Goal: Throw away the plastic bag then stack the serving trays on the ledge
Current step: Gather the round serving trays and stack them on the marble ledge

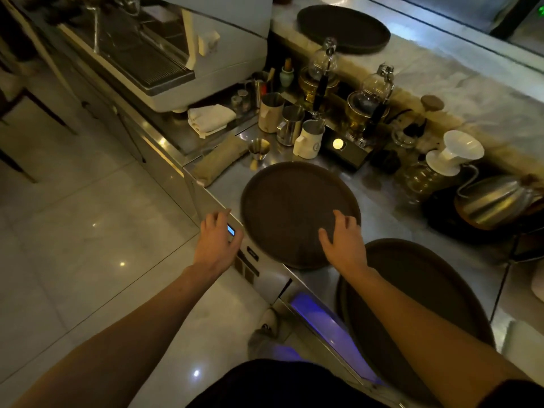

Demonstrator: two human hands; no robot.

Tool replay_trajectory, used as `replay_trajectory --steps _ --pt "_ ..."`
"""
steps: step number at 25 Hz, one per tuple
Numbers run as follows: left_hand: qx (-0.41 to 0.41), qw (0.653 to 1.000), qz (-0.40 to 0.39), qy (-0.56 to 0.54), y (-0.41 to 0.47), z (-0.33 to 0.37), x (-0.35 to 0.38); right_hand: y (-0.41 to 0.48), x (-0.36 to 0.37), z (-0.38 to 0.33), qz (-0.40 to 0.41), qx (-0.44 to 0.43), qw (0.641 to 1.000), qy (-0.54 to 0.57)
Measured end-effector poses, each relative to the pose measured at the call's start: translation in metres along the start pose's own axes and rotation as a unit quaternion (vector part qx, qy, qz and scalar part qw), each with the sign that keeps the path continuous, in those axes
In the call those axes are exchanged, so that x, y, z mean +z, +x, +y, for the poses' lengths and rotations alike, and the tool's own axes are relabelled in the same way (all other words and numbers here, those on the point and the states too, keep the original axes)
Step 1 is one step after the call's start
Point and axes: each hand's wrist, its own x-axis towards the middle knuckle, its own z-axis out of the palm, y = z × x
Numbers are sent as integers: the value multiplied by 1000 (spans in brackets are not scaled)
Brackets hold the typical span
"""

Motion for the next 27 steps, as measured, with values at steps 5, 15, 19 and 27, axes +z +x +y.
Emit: replay_trajectory --steps 5,15,19,27 --pt "-14 998 -52 30 65 19 20 53 0 36 -1 77 997 15" --pt "-67 984 -152 55 147 28 54 81 10 81 -67 208 975 42" --pt "-75 978 -195 27 161 22 60 77 16 73 -98 215 967 94" --pt "-93 971 -218 35 174 15 57 80 17 58 -57 290 949 114"
